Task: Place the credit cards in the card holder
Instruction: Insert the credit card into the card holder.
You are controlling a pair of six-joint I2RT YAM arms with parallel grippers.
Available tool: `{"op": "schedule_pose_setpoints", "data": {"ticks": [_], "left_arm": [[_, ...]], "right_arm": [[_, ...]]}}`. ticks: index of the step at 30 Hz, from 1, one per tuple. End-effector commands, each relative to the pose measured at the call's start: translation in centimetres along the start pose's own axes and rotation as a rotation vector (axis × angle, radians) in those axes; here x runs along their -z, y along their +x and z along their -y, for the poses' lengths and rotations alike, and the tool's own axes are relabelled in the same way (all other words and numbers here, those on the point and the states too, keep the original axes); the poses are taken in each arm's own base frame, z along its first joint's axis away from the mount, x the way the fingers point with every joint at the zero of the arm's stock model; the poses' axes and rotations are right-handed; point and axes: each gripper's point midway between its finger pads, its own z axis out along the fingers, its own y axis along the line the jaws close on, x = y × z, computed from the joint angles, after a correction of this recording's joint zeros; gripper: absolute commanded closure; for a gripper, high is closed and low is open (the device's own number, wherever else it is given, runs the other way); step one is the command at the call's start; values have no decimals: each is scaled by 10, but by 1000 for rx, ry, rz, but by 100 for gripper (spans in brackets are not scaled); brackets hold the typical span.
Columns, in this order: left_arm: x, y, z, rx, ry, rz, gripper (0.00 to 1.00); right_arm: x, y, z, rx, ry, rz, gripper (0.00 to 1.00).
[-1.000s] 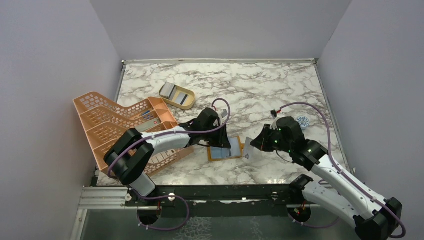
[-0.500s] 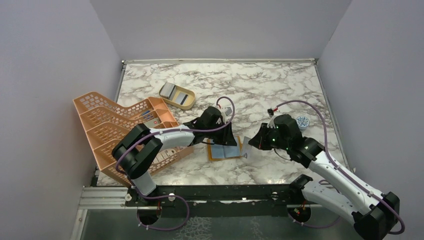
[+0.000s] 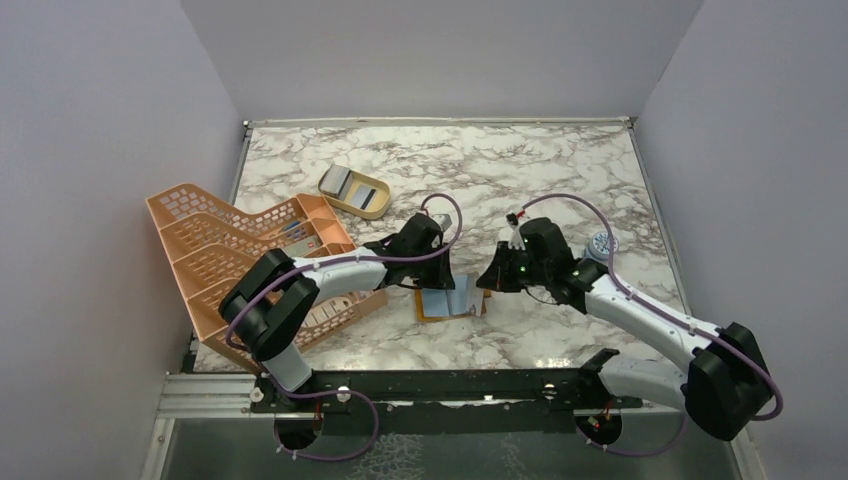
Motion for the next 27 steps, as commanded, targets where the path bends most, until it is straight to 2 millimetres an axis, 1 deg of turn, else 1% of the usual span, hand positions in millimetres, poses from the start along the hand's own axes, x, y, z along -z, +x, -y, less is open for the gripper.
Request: {"op": "schedule_pose_setpoints", "data": {"ticks": [1, 5, 7, 10, 14, 18, 22, 27], "left_arm": [[20, -19, -7, 9, -59, 70, 77], [35, -18, -28, 19, -144, 92, 77], [41, -14, -37, 22, -177, 97, 77], [45, -4, -47, 28, -201, 88, 80], [42, 9, -59, 32, -226, 61, 84], [36, 19, -67, 33, -241, 26, 88], [32, 23, -71, 30, -250, 12, 91], [28, 27, -75, 25, -258, -4, 91]], "right_arm": [[-11, -17, -29, 37, -140, 19, 99], [-26, -16, -30, 38, -152, -14, 99], [-34, -17, -28, 42, -152, -21, 99], [-45, -18, -28, 47, -153, -32, 99], [-60, -17, -22, 50, -137, -52, 99], [-72, -13, -11, 57, -101, -76, 99], [-78, -8, -2, 67, -69, -89, 99], [-85, -2, 6, 87, -56, -108, 99]]}}
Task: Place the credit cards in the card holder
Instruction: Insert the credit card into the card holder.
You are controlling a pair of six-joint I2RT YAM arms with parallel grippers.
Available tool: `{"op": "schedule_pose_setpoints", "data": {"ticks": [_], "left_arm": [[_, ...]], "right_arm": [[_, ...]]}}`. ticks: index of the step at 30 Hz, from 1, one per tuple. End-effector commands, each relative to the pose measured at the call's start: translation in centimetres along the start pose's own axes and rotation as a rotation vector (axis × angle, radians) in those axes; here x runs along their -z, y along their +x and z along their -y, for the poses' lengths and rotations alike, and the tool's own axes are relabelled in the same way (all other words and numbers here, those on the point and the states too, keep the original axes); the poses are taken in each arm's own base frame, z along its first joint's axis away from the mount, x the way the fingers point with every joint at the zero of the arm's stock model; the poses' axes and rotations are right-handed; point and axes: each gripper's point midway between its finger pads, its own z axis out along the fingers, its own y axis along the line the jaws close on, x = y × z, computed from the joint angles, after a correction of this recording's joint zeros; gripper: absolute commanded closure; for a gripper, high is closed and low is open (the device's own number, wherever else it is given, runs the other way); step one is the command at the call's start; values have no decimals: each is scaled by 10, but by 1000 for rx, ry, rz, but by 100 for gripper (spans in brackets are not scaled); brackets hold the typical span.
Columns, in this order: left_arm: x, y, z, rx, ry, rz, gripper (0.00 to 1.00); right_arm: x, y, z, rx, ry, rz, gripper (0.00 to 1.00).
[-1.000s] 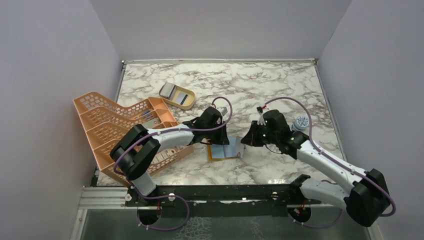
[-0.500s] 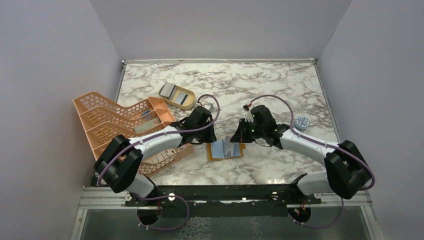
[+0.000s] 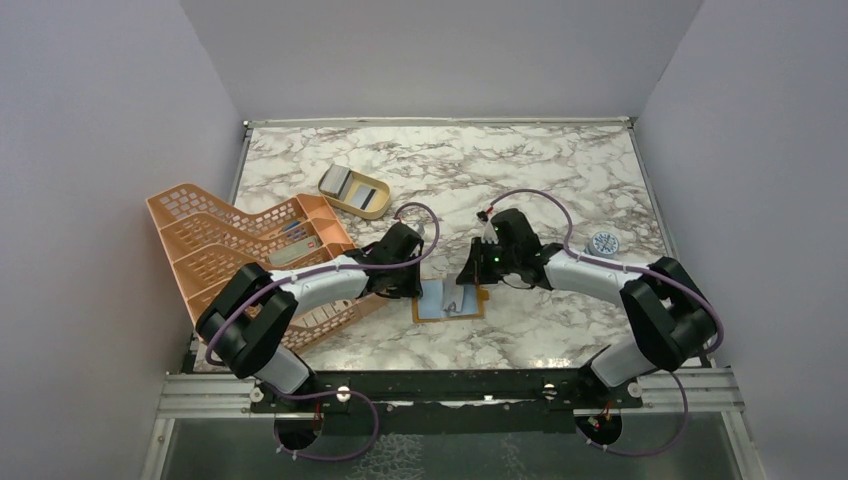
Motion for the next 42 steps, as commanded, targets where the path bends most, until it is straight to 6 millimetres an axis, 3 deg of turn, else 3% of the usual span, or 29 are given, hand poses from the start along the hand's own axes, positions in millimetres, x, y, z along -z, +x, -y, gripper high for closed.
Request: {"op": "schedule_pose_setpoints", "data": {"ticks": [1, 12, 24, 34, 42], "left_arm": [[-7, 4, -10, -15, -33, -8, 91], [-9, 8, -8, -7, -13, -21, 91], [-10, 16, -8, 31, 3, -31, 91], [16, -1, -12, 1, -61, 24, 79], [18, 11, -16, 17, -59, -7, 78]], "right_arm": [[-9, -7, 4, 62, 3, 13, 99], [-15, -2, 5, 96, -20, -5, 99], [-20, 10, 5, -12, -65, 21, 99], [-14, 11, 19, -50, 7, 61, 99], [-14, 12, 17, -65, -4, 62, 99]]}}
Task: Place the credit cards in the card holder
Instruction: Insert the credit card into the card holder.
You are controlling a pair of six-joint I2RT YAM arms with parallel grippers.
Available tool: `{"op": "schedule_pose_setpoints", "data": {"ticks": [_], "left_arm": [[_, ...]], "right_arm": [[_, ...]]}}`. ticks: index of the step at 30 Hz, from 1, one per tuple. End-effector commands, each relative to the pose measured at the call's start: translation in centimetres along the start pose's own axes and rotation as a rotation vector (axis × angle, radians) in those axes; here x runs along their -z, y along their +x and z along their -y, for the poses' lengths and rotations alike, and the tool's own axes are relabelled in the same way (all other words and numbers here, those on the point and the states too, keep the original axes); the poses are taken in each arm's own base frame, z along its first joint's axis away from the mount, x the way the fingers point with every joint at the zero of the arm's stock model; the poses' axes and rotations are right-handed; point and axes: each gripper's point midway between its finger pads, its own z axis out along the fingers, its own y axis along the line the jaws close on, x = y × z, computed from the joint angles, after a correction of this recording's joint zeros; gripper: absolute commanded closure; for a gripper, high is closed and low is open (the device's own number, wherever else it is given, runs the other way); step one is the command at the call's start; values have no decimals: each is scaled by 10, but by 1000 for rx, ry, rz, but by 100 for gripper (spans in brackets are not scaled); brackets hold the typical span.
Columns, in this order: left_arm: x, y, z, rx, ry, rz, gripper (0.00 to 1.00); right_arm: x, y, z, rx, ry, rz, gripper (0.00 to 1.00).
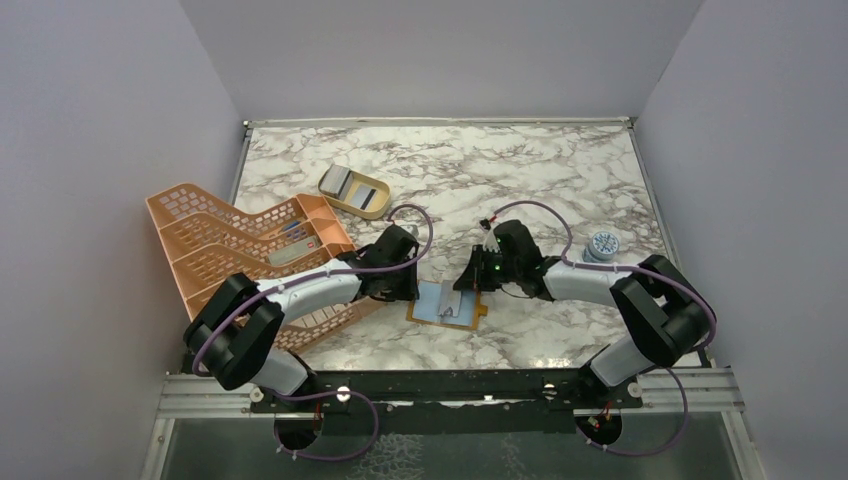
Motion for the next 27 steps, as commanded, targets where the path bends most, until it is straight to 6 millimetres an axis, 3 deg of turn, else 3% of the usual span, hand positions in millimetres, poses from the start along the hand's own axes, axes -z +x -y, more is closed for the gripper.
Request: {"op": "schedule_pose_setpoints", "data": {"ticks": [1, 7, 12, 27], "left_arm": [[4, 7, -10, 3, -34, -14, 80], [-1, 16, -10, 20, -17, -42, 94], [-3, 23, -9, 40, 3, -52, 99], [-6, 31, -3, 76, 41, -65, 100]], "right_arm": [[-1, 1, 11, -9, 41, 20, 99], [0, 10, 13, -50, 27, 21, 99], [1, 18, 14, -103, 2, 40, 99], [3, 17, 8, -122, -2, 81, 99]]}}
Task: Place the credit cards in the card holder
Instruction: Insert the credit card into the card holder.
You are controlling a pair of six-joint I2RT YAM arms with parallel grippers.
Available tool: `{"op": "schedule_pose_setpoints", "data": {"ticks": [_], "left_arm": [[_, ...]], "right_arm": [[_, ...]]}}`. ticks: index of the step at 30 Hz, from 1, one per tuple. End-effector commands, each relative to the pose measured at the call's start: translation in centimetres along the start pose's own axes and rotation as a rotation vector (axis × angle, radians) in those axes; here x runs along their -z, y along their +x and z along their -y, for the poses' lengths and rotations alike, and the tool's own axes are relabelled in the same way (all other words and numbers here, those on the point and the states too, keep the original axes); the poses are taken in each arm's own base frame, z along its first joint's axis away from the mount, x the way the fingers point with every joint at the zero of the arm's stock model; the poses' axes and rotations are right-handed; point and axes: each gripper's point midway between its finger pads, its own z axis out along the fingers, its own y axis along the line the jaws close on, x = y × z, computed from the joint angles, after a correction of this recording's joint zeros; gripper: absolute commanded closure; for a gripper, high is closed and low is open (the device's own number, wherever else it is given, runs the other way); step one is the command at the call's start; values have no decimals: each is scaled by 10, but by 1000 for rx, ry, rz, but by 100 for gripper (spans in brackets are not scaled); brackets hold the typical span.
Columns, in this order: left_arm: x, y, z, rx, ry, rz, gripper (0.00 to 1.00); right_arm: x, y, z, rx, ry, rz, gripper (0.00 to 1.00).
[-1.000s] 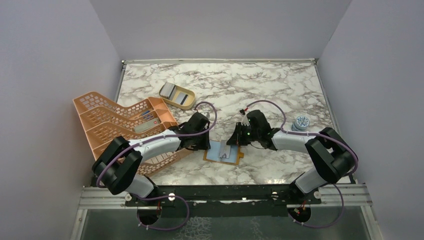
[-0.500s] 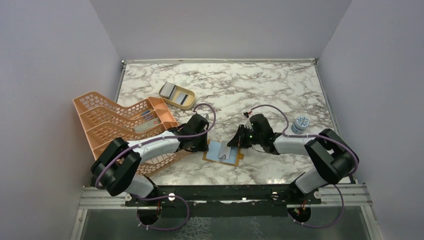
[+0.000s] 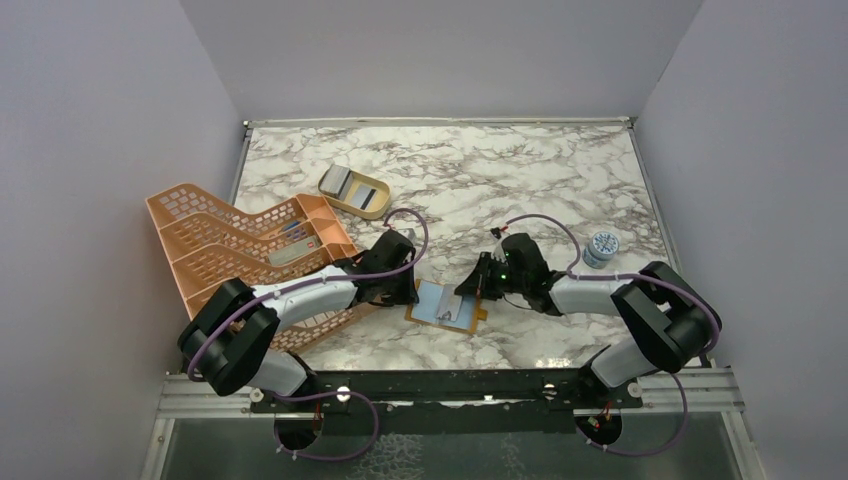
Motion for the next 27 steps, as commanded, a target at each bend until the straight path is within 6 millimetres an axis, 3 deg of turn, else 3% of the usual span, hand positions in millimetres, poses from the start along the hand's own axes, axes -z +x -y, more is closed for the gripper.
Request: {"op": "schedule_pose_setpoints", "data": {"ticks": [1, 6, 11, 17, 23, 27], "left_arm": [[-7, 19, -10, 22, -13, -55, 100], [-5, 12, -4, 7, -3, -41, 99], [4, -17, -5, -57, -82, 20, 85], [14, -45, -12, -137, -196, 75, 77], [11, -36, -9, -142, -176, 20, 71], [5, -21, -6, -114, -143, -33, 77]], "right_arm": [[0, 3, 7, -2, 42, 30, 99], [1, 4, 7, -16, 41, 44, 99], [3, 2, 8, -10, 55, 56, 99], [5, 3, 9, -1, 61, 55, 99], [7, 2, 10, 7, 68, 62, 99], [8, 0, 10, 9, 70, 77, 99]]}}
